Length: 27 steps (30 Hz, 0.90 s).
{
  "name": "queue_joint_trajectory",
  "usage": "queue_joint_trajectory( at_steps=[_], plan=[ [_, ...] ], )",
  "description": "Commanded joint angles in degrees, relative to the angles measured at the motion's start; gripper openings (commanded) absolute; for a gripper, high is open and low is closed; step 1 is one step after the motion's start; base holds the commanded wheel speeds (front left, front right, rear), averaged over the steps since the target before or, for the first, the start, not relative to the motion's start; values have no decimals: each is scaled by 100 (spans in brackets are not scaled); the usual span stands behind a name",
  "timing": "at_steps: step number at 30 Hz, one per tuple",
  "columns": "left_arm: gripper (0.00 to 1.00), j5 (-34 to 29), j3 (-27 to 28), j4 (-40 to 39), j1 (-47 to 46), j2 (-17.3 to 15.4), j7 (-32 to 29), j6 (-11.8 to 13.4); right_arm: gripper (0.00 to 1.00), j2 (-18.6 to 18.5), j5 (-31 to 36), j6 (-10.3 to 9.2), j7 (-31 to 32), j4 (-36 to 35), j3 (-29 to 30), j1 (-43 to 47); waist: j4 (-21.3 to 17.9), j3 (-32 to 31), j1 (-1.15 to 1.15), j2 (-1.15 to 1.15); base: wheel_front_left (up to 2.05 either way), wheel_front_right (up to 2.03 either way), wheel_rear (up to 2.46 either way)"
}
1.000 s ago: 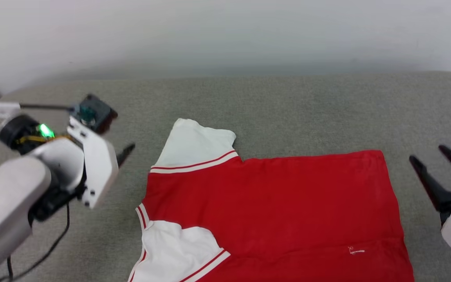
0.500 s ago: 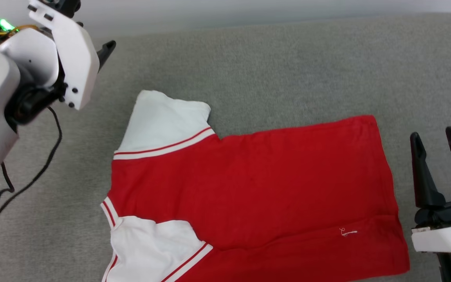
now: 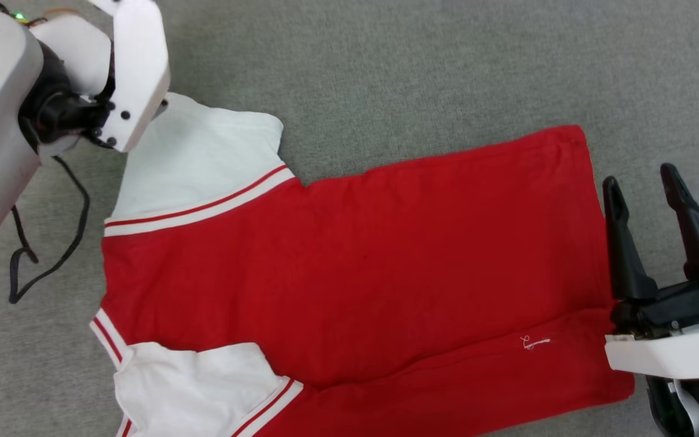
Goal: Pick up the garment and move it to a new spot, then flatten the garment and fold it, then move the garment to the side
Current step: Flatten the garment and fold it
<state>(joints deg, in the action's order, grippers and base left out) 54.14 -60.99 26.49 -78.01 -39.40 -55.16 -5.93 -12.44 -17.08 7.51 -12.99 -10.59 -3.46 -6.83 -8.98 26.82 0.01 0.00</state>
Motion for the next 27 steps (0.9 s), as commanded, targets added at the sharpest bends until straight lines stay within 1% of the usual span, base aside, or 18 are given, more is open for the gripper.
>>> queue_joint_trajectory(
  at_steps=[1, 7, 11, 12, 13, 17, 21, 24, 27],
  plan=[
    [100, -47, -67, 64, -69, -53, -94, -18, 100, 26, 32, -5, -53, 50, -40, -108, -132, 217, -1, 0, 0, 0, 0],
    [100, -109, -359, 228, 52, -84, -325, -83, 100, 27, 69, -5, -153, 241, -150, -285, -231, 463, -1, 0, 0, 0, 0],
    [100, -70, -532, 268, 221, -74, -315, -109, 100, 10, 75, -5, -181, 341, -203, -349, -260, 497, -1, 0, 0, 0, 0],
    [31, -90, -584, 263, 232, -89, -318, -122, 100, 0, 76, -5, -190, 370, -215, -372, -262, 490, -1, 0, 0, 0, 0],
    [0, -36, -594, 267, 259, -88, -305, -130, 100, -16, 78, -5, -195, 392, -219, -398, -260, 476, -1, 0, 0, 0, 0],
    [0, 64, -597, 271, 308, -82, -178, -130, 100, -110, 88, -5, -211, 473, -191, -464, -233, 281, -1, 0, 0, 0, 0],
    [0, 72, -675, 228, 372, -93, 55, -142, 100, -283, 95, -5, -217, 516, -102, -571, -160, -88, -1, 0, 0, 0, 0],
    [0, 186, -643, 134, 462, -39, 369, -146, 100, -508, 136, -5, -206, 540, -27, -676, -74, -407, -1, 0, 0, 0, 0],
    [0, 258, -700, -73, 573, -81, 650, -143, 100, -815, 151, -5, -38, 560, 19, -853, 36, -668, -1, 0, 0, 0, 0]
  ],
)
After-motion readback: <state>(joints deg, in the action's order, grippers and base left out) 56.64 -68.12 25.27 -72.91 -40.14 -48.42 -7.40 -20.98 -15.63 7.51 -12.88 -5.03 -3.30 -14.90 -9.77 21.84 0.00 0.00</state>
